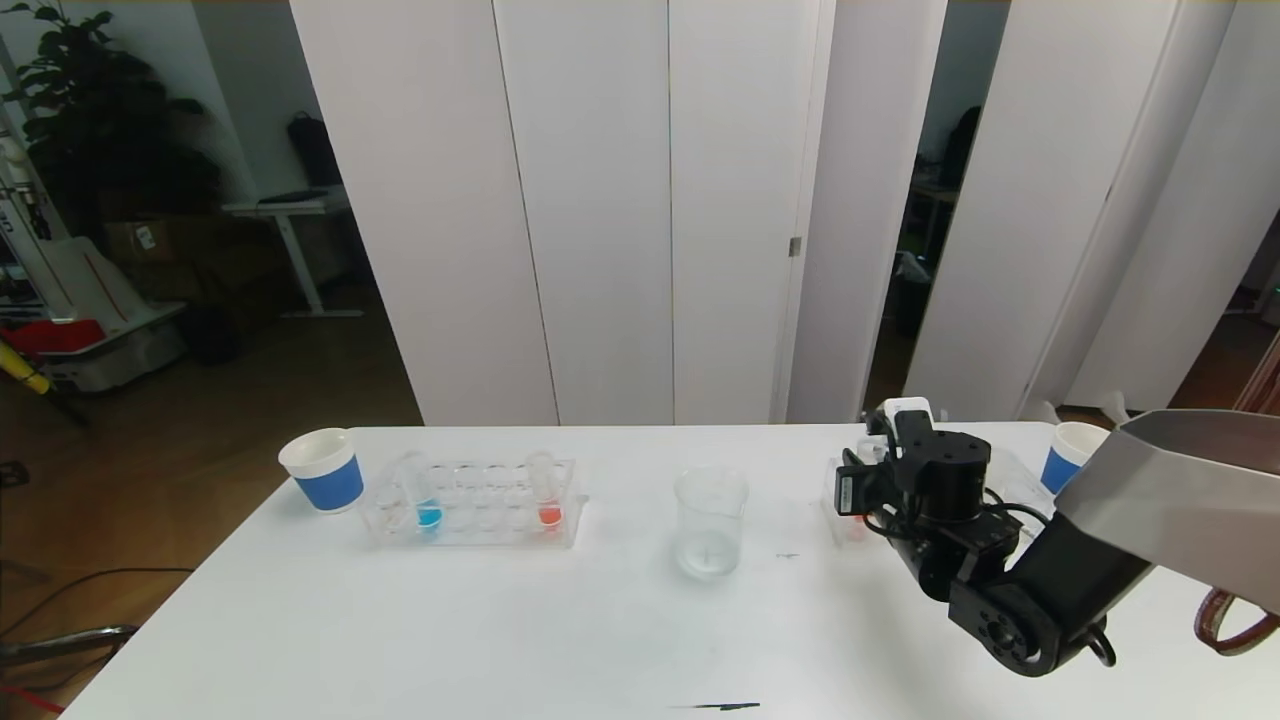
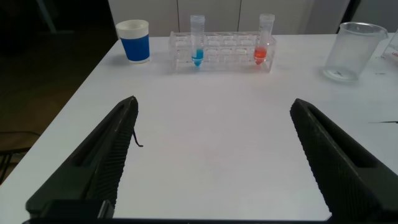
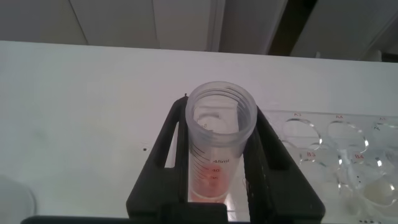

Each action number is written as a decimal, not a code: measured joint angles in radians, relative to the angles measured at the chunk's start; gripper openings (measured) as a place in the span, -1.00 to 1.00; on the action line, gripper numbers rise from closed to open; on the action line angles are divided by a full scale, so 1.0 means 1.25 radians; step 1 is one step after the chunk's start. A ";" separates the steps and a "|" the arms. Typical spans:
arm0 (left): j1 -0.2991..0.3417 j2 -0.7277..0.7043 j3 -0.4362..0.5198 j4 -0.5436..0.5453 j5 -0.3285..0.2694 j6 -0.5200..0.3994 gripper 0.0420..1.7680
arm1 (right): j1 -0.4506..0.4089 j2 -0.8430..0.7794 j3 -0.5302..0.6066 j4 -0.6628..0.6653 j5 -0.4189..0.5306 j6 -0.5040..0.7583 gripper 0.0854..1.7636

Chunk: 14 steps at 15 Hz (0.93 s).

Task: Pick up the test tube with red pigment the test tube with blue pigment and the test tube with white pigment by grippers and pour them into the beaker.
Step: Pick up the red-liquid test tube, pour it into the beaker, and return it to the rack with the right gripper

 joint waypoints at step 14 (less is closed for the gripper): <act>0.000 0.000 0.000 0.000 0.000 0.000 0.98 | -0.024 -0.206 -0.223 0.385 0.062 0.012 -0.42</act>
